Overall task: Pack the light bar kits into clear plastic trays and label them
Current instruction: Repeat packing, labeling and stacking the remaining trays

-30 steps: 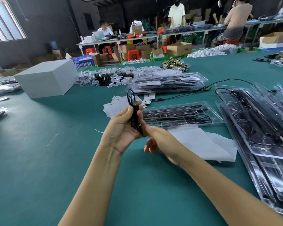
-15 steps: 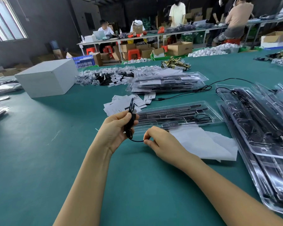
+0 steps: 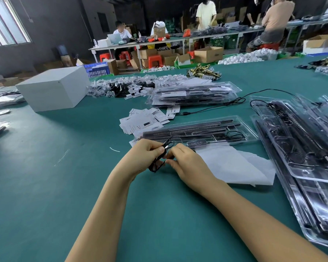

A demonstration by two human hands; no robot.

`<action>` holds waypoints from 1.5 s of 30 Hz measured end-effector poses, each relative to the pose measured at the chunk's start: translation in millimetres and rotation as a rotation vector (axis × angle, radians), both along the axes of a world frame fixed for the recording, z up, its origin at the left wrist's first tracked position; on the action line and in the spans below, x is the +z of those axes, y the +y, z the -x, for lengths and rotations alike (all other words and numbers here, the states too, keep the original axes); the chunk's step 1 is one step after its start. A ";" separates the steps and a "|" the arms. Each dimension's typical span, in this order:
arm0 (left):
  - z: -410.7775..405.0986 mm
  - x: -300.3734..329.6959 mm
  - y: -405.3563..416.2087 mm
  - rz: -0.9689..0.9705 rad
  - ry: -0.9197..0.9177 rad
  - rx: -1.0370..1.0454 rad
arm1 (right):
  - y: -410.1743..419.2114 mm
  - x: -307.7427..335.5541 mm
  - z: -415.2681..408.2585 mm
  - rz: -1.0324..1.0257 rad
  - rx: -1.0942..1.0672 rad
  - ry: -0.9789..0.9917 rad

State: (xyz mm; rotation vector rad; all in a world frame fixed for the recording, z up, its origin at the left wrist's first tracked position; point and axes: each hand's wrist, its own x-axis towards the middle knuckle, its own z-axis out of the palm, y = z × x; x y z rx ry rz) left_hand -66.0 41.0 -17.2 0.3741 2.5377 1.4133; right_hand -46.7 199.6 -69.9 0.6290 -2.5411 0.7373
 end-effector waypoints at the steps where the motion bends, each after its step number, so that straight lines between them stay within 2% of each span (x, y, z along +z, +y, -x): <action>1: -0.2 -0.3 0.2 0.032 0.003 -0.017 | -0.1 0.2 -0.5 -0.012 -0.006 0.011; 9: 5.5 -5.3 -4.2 0.030 -0.089 -0.032 | -2.7 0.4 -2.0 -0.053 -0.073 0.028; 13: 2.9 -4.0 -3.5 0.057 -0.086 -0.016 | -3.7 0.2 -2.7 0.047 -0.074 0.006; 15: -0.4 -2.5 -1.3 0.134 -0.029 -0.036 | 0.7 2.0 -1.6 0.158 -0.144 0.001; 17: -2.3 -1.5 1.7 0.242 0.042 -0.069 | 6.9 3.4 0.5 0.177 -0.177 0.013; 21: -2.2 1.1 8.6 0.422 0.213 -0.086 | 10.7 10.2 -1.9 0.084 -0.060 0.083; 24: -2.7 3.1 11.7 0.493 0.343 -0.083 | 6.7 16.6 -4.4 -0.110 -0.077 0.280; 26: -4.1 4.1 12.4 0.514 0.404 -0.105 | 4.0 17.5 -3.7 -0.147 -0.102 0.356; 29: -3.4 4.1 9.4 0.409 0.393 -0.071 | 0.1 16.6 -4.0 -0.020 -0.024 0.278; 33: -3.1 1.8 2.3 -0.057 0.207 0.092 | 1.3 15.3 -1.6 0.073 0.013 0.188; 34: -2.5 0.0 2.7 -0.125 0.165 0.127 | 1.2 14.0 -0.6 0.074 0.015 0.170; 40: 3.9 -6.8 11.0 -0.272 -0.044 0.341 | -1.9 6.3 2.2 0.036 -0.019 0.167; 45: 2.1 -3.6 16.0 -0.255 -0.075 0.334 | -4.7 2.7 -0.8 -0.058 -0.082 0.246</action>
